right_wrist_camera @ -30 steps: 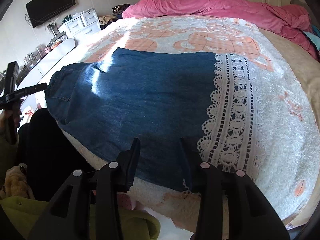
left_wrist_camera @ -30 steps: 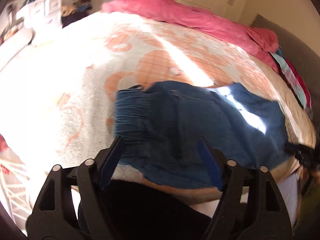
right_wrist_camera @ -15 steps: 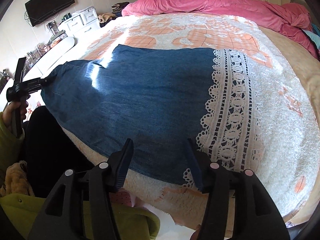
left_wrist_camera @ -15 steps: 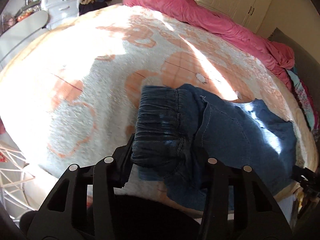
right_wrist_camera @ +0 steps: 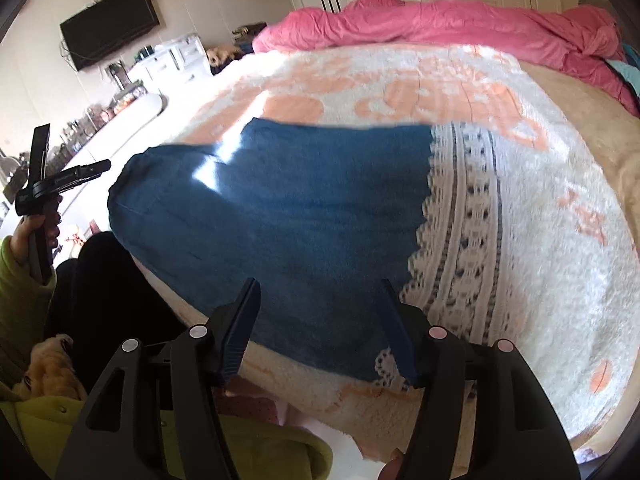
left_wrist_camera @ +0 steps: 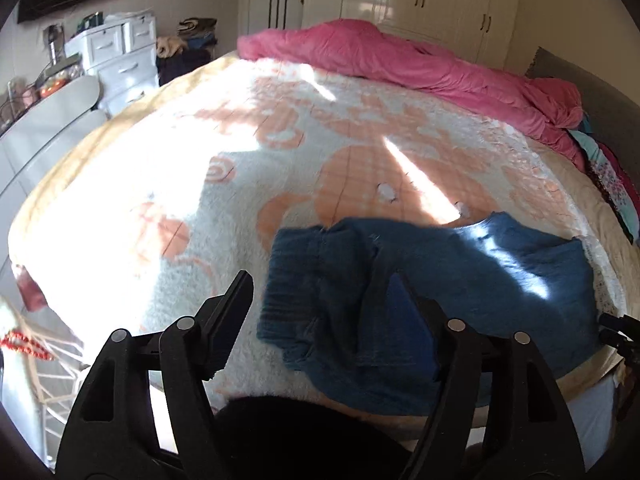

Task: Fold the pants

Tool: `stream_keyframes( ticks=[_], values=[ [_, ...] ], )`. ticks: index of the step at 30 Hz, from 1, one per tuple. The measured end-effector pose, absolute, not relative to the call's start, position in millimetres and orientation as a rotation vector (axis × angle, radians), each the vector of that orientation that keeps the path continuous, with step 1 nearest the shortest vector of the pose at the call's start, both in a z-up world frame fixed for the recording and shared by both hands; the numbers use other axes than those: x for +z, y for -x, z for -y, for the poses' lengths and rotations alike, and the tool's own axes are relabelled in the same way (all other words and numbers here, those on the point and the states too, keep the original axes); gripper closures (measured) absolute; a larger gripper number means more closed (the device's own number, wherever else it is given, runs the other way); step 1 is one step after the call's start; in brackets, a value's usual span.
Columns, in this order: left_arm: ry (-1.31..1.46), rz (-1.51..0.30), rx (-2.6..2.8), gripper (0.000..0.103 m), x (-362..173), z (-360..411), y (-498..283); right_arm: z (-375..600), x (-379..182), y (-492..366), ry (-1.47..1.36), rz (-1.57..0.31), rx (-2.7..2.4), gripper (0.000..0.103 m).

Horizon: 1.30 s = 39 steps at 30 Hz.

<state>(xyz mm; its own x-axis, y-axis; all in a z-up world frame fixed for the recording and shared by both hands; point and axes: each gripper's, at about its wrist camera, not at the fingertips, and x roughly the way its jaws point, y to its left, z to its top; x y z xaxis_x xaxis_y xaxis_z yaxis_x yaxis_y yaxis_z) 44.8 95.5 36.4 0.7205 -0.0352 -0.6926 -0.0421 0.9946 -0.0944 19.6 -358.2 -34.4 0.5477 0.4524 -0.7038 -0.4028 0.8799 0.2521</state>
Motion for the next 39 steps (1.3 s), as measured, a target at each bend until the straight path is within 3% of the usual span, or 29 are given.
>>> stream_keyframes(
  ticks=[6, 19, 20, 21, 22, 28, 35, 39],
  values=[
    [0.017, -0.808, -0.258, 0.033, 43, -18, -104, 345, -32, -40, -0.031, -0.829, 0.518, 0.045],
    [-0.052, -1.040, -0.528, 0.034, -34, 83, -213, 347, -49, -50, -0.039, -0.862, 0.513, 0.044],
    [-0.037, -1.060, -0.547, 0.046, -40, 86, -216, 347, -50, -50, -0.034, -0.863, 0.514, 0.044],
    [-0.026, -1.086, -0.573, 0.084, -43, 87, -218, 347, -50, -50, -0.033, -0.864, 0.513, 0.044],
    [-0.041, -1.092, -0.582, 0.097, -44, 91, -217, 347, -51, -50, -0.035, -0.866, 0.514, 0.044],
    [-0.070, -1.015, -0.549, 0.097, -33, 92, -221, 347, -53, -53, -0.042, -0.870, 0.512, 0.044],
    [-0.004, -1.021, -0.479, 0.097, -55, 87, -239, 344, -54, -50, -0.014, -0.869, 0.503, 0.044],
    [-0.005, -0.978, -0.479, 0.091, -45, 80, -233, 357, -36, -55, -0.077, -0.860, 0.528, 0.045]
  ],
)
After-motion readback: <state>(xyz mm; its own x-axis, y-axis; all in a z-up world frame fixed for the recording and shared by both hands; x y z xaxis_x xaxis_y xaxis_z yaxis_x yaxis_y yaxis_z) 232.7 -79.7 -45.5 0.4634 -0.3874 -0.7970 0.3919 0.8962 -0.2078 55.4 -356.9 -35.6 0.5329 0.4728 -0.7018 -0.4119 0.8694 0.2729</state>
